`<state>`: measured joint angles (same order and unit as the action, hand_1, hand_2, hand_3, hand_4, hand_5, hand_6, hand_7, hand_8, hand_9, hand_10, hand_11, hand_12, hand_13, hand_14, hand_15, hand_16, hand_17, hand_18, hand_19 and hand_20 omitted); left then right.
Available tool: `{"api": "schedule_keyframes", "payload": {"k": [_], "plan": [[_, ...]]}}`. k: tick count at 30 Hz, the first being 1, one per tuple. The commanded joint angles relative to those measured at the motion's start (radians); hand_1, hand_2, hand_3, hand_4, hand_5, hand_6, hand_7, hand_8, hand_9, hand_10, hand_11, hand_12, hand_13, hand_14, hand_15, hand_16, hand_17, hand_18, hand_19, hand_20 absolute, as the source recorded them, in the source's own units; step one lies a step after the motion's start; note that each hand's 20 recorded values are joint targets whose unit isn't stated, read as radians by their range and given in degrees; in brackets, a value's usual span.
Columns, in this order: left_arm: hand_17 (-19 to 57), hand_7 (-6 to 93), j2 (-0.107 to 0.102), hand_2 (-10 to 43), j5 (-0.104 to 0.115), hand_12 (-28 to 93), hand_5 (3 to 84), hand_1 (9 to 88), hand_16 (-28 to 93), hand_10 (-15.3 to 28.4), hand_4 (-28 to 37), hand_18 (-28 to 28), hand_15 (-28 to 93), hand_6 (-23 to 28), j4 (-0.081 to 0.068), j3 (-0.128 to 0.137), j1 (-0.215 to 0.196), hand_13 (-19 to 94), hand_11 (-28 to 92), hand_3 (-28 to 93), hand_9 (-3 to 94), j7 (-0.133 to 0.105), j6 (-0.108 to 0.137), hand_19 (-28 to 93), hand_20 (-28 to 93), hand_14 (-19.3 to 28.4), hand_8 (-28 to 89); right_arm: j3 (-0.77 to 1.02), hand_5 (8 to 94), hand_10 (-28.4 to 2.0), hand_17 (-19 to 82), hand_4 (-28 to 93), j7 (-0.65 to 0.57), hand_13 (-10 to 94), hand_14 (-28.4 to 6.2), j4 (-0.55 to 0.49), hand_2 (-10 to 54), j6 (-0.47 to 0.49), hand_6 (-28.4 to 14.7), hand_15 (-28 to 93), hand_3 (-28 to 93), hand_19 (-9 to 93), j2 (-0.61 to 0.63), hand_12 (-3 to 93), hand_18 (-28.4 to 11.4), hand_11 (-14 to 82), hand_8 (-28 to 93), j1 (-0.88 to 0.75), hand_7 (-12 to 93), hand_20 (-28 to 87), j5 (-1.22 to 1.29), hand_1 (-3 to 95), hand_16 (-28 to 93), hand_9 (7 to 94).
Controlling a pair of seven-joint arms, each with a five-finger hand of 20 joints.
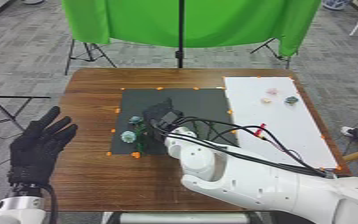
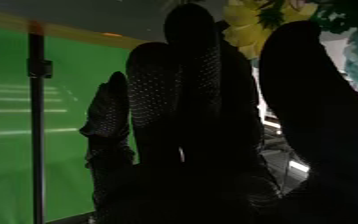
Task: Arrange flowers
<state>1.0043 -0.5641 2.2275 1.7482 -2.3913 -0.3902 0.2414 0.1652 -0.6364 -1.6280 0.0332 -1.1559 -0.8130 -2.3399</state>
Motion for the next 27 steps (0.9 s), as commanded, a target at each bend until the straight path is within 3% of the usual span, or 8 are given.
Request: {"api": "schedule_keyframes", "payload": {"k": [1,3,4,5,9,12,23,27], "plan": [[-8.9,9.6,-0.037,8.0,0.04,10,40.2,21.7,-9,21.0,-28.3,28.4,51,9.7,-0.004,-0.02,-0.031,25,23,77,36.3,-0.036,0.026,57,11,28.4,-9,0.071,67.3,-10.1,21,-28,0.0,63,-8.9,-0.068,-9.5,-0.026,2.8,75,79,83,0.043,21.8,-21.3,38.5,-13,-0.004,14,46,0.061,38.2,18,76.9],[-8.9,9.6,-0.03,7.9,0.039,10,40.2,21.7,-9,21.1,-28.3,28.4,51,9.7,-0.01,-0.025,-0.022,25,23,77,36.3,-0.038,0.009,57,11,28.4,-9,0.175,66.5,-10.1,20,-28,-0.026,63,-9.1,-0.121,-9.5,-0.014,2.4,76,79,83,0.061,21.4,-21.4,39.1,-13,-0.054,14,47,0.228,37.7,18,76.5],[-8.9,9.6,-0.035,7.8,0.047,10,40.2,21.7,-9,21.1,-28.3,28.4,51,9.7,-0.011,-0.031,-0.019,25,23,78,36.3,-0.047,0.012,57,11,28.4,-9,0.224,66.0,-10.3,20,-28,-0.045,62,-9.3,-0.152,-9.5,-0.006,2.4,76,80,83,0.078,21.4,-21.4,39.5,-13,-0.077,14,47,0.297,37.6,18,76.0],[-8.9,9.6,-0.027,7.7,0.036,11,40.2,21.7,-9,21.0,-28.3,28.4,51,9.7,-0.01,-0.025,-0.017,25,23,78,36.3,-0.032,0.012,57,11,28.4,-9,0.288,65.6,-10.5,20,-28,-0.042,62,-9.4,-0.177,-9.5,0.022,2.2,76,80,83,0.091,21.5,-21.5,39.8,-13,-0.114,14,47,0.333,38.0,18,75.3],[-8.9,9.6,-0.058,7.5,0.062,10,40.1,21.8,-9,21.0,-28.3,28.4,51,9.7,-0.001,-0.023,-0.046,25,23,78,36.3,-0.07,0.033,57,11,28.4,-9,0.37,64.3,-10.6,18,-28,-0.06,60,-10.4,-0.241,-9.5,-0.006,0.9,77,79,83,0.178,22.4,-21.7,39.5,-12,-0.141,13,48,0.4,39.1,18,73.8],[-8.9,9.6,-0.053,7.4,0.062,10,40.2,21.9,-9,21.1,-28.3,28.4,51,9.7,-0.003,-0.026,-0.044,25,23,78,36.2,-0.073,0.033,57,11,28.4,-9,0.423,64.3,-10.9,18,-28,-0.079,60,-10.7,-0.262,-9.5,-0.06,0.9,77,79,82,0.256,21.9,-21.8,38.5,-12,-0.157,13,48,0.428,39.3,17,73.1],[-8.8,9.7,-0.03,7.6,0.034,11,40.2,22.1,-9,21.0,-28.3,28.4,51,9.7,-0.001,-0.043,-0.039,25,23,78,36.3,-0.045,0.018,57,11,28.4,-9,0.386,61.5,-13.1,17,-28,-0.167,55,-11.8,-0.142,-9.5,-0.214,0.9,72,82,80,0.494,14.5,-21.7,26.6,-13,-0.105,14,48,0.359,38.0,13,65.5],[-8.8,9.6,-0.037,7.5,0.044,11,40.2,22.7,-9,21.0,-28.0,28.4,51,9.8,0.0,-0.045,-0.043,25,23,78,36.3,-0.062,0.029,57,11,28.4,-9,0.312,60.7,-13.8,17,-28,-0.195,55,-11.7,-0.075,-9.5,-0.197,1.4,71,83,80,0.513,13.9,-21.8,22.8,-13,-0.071,15,48,0.303,38.3,12,63.5]]}}
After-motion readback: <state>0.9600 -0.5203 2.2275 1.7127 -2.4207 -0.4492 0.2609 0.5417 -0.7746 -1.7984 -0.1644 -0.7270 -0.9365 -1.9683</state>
